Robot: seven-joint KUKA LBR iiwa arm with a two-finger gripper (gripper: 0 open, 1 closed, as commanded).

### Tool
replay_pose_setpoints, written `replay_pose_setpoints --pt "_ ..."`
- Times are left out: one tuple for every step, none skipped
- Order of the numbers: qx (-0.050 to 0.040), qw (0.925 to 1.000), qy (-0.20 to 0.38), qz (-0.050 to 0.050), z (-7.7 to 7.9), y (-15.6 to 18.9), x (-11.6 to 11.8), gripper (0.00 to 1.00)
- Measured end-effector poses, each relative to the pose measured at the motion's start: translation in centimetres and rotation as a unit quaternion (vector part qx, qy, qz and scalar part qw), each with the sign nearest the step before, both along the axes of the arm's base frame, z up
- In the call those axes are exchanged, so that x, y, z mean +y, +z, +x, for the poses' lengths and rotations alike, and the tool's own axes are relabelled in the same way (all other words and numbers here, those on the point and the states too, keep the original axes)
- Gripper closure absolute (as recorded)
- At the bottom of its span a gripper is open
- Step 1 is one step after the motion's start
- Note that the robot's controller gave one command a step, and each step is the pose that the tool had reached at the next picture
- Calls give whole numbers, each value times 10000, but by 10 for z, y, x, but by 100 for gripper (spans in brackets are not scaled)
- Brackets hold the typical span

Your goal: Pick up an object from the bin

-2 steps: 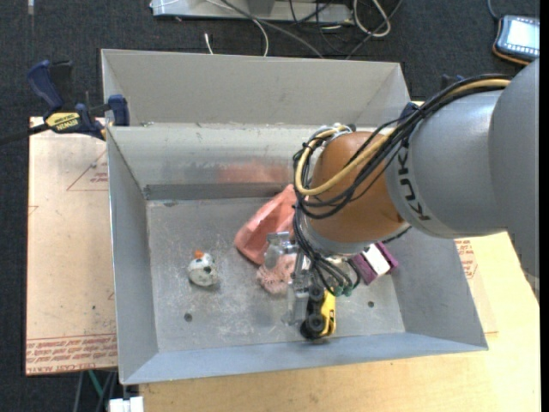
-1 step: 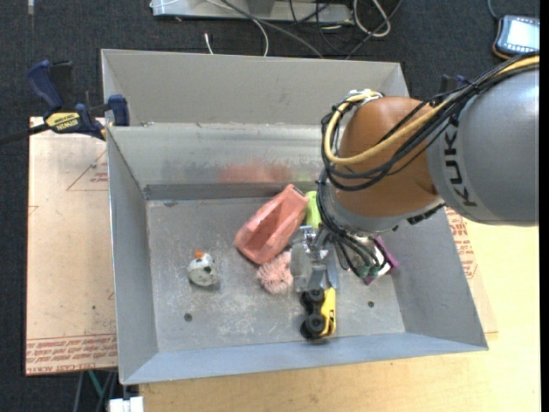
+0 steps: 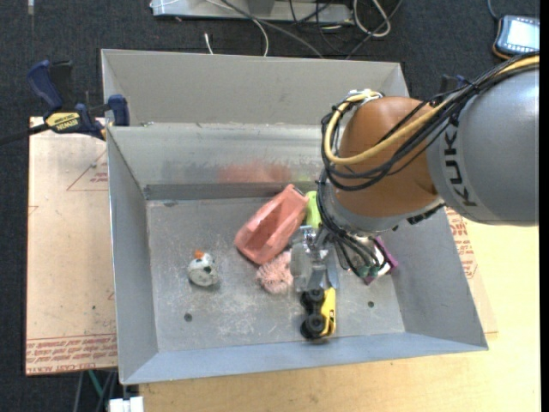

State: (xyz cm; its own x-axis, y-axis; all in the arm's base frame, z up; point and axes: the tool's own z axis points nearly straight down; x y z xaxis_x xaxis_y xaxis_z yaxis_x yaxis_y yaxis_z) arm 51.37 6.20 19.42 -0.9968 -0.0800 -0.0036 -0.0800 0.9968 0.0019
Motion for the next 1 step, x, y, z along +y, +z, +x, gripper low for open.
replay_pose_setpoints --pt "-12 9995 -309 7 86 -41 1 100"
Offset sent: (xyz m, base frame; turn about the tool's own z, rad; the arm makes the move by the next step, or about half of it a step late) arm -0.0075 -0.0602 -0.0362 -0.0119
